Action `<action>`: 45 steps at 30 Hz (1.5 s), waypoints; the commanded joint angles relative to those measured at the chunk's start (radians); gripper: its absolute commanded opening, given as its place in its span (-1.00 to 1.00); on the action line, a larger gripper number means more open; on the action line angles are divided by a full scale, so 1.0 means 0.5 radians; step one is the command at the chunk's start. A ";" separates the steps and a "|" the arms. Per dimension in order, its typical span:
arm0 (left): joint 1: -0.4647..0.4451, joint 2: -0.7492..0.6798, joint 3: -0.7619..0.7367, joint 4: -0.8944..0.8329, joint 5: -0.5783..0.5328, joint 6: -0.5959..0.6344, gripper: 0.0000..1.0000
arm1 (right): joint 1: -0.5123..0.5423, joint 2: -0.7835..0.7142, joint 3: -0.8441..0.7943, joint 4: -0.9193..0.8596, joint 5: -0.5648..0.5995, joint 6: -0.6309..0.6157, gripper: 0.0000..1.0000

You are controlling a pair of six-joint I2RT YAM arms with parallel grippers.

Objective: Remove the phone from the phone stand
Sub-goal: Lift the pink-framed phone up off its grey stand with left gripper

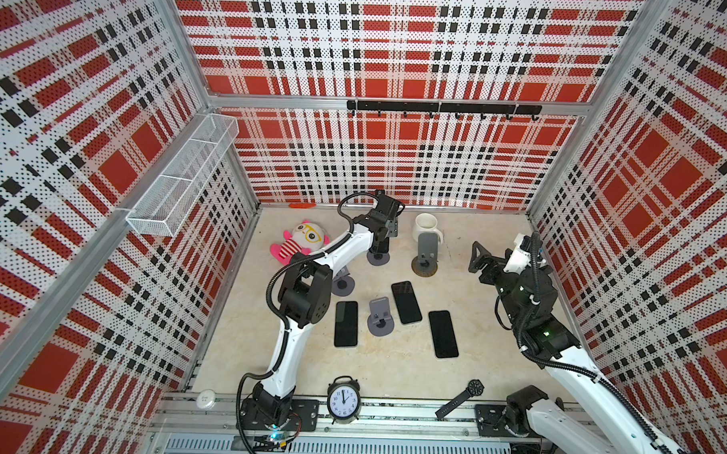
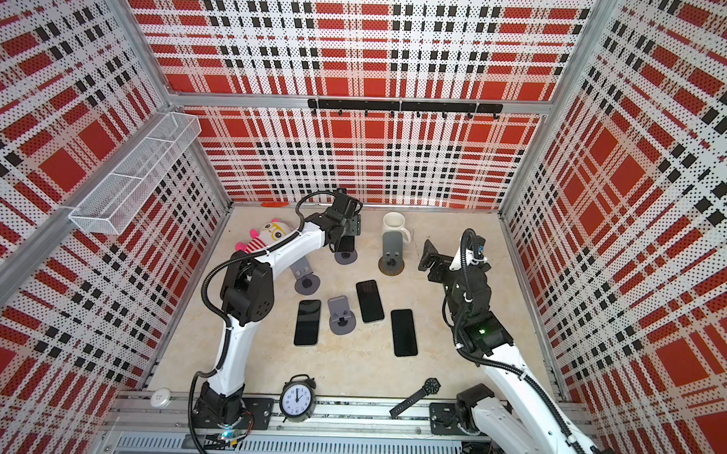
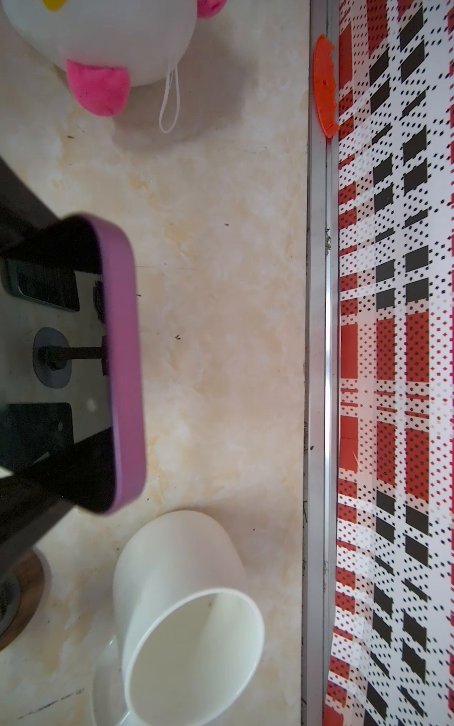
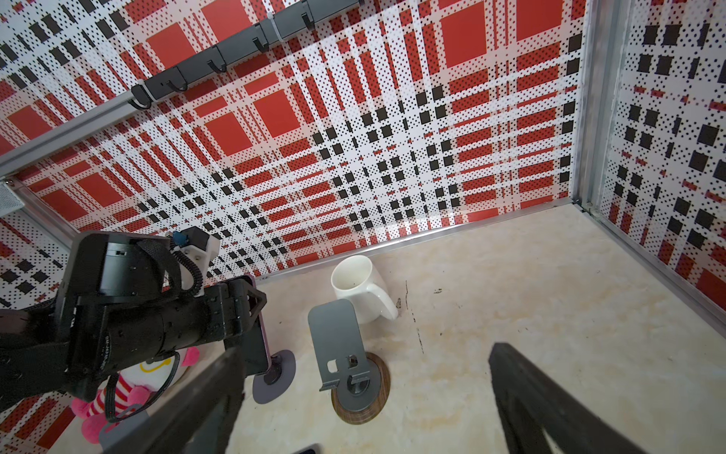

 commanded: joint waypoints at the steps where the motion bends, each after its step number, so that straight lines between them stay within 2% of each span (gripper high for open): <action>1: 0.009 -0.033 0.023 0.002 -0.025 -0.003 0.49 | -0.021 -0.008 -0.020 0.051 -0.002 -0.005 0.99; 8: 0.011 -0.069 0.006 0.000 0.019 0.010 0.47 | -0.027 0.001 -0.023 0.059 -0.004 -0.002 1.00; 18: 0.017 -0.246 -0.186 0.087 0.052 -0.007 0.39 | -0.027 0.013 -0.014 0.040 -0.004 -0.024 1.00; 34: 0.014 -0.387 -0.216 0.085 0.054 -0.006 0.40 | -0.029 0.061 0.011 0.031 -0.022 -0.029 1.00; 45: -0.014 -0.621 -0.344 0.092 0.036 -0.006 0.40 | -0.027 0.097 0.014 0.039 -0.030 -0.035 0.99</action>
